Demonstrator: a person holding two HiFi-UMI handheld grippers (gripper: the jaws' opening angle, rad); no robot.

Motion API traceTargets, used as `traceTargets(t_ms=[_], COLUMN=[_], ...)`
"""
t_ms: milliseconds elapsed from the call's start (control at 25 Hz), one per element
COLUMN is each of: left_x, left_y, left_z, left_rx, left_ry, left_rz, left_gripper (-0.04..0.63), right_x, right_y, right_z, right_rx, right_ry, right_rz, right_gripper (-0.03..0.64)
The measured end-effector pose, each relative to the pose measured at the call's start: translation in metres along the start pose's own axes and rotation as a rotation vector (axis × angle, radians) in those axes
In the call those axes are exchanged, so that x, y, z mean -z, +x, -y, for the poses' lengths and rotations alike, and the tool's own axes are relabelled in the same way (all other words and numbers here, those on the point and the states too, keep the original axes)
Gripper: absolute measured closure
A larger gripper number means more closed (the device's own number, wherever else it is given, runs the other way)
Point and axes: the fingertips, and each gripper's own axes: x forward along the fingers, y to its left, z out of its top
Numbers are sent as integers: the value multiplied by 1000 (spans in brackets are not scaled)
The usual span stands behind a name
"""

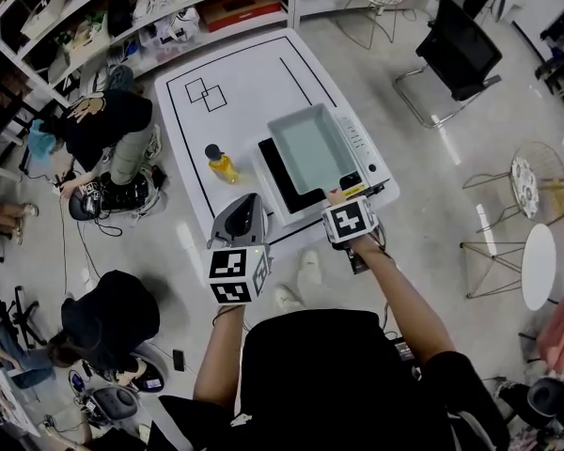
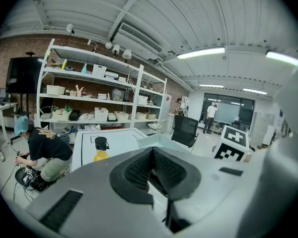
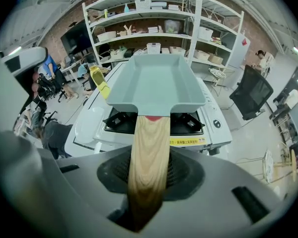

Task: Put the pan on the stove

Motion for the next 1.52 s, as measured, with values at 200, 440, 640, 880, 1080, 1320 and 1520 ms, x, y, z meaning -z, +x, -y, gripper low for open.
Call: traceTargets(t_ms=[200,440,640,880,1080,1320,1520], left_x=[3,4,6,8,8,8,7], left_y=[2,5,8,10,10,10,5], left_z=[-2,-1,3,4,8,12,15], left_rx=[-13,-17,-14,-16,-19,-14,-11], left_ry=[-5,-12,-16,-16,-16,-12,-7], left_rz=[-9,-10,-17,-17,-16,-18,-14], left_gripper=[584,584,584,584,584,584,584], right_x=[-1,0,-8,-7,-7,-10,-18], right_y=[2,4,7,7,4,0,-13], right_z=[3,4,-1,-1,0,0,-3], right_rx=[-3,-19,-61,-74,-86,-90,-119], right_ry=[-6,-3,-19,-21,-22,-17,6], right_rz=[-13,-28,3,-5,-9,20,81], right_gripper=[509,509,508,506,505,495,468])
